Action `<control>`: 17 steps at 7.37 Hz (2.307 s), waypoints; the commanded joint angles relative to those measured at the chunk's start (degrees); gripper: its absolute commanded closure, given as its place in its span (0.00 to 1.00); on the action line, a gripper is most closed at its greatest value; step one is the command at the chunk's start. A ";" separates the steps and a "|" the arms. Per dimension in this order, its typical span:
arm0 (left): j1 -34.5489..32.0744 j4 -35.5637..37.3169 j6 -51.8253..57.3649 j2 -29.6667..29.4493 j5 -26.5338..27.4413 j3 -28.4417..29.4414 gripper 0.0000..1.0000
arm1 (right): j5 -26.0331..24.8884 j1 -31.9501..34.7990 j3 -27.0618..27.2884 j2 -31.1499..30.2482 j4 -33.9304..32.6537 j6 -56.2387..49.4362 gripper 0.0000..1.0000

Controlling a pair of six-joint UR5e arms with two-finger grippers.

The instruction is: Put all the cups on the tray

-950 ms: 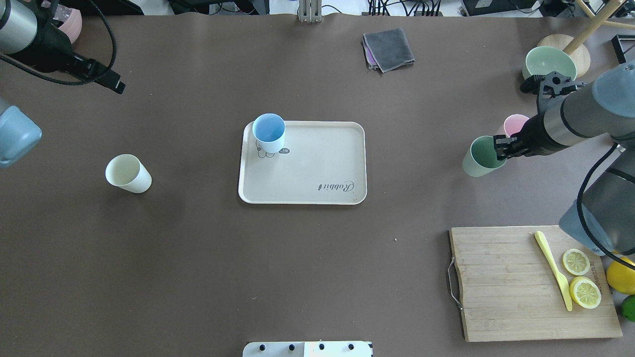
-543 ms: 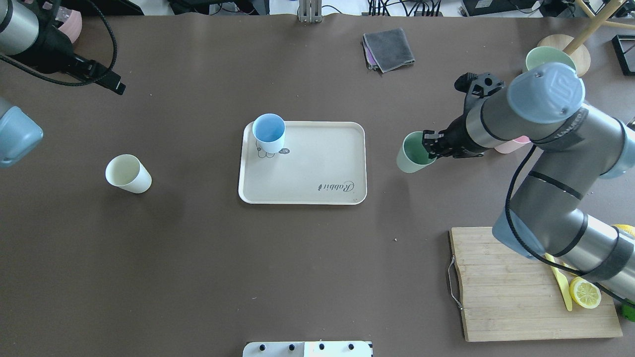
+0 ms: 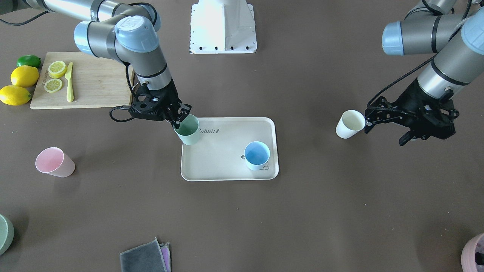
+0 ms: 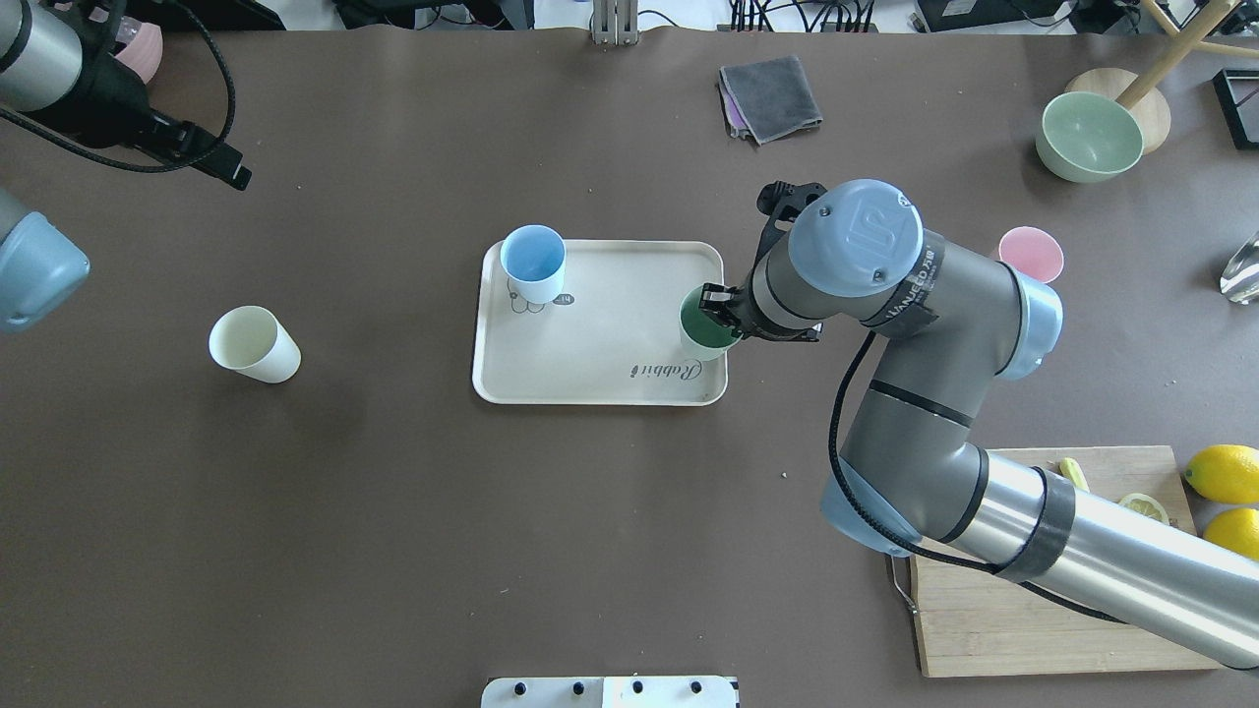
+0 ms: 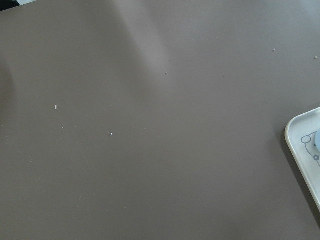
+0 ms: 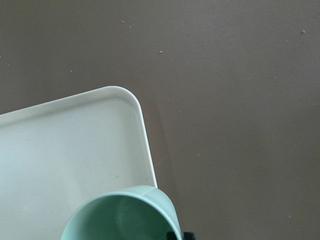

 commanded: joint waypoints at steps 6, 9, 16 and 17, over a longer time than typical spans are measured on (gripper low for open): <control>3.10 -0.87 -6.04 1.05 0.78 -0.23 0.00 | 0.77 4.45 1.59 2.09 -4.14 -2.38 0.00; 7.24 -8.67 -6.87 10.77 5.53 -0.76 0.00 | 10.10 16.48 11.33 -2.72 -16.09 -19.31 0.00; 12.95 -12.31 -7.04 13.63 7.82 1.95 0.67 | 20.59 32.69 12.15 -14.17 -15.67 -49.94 0.00; 13.57 -12.83 -6.96 13.53 7.91 2.40 0.93 | 21.28 33.48 11.98 -15.39 -15.67 -51.87 0.00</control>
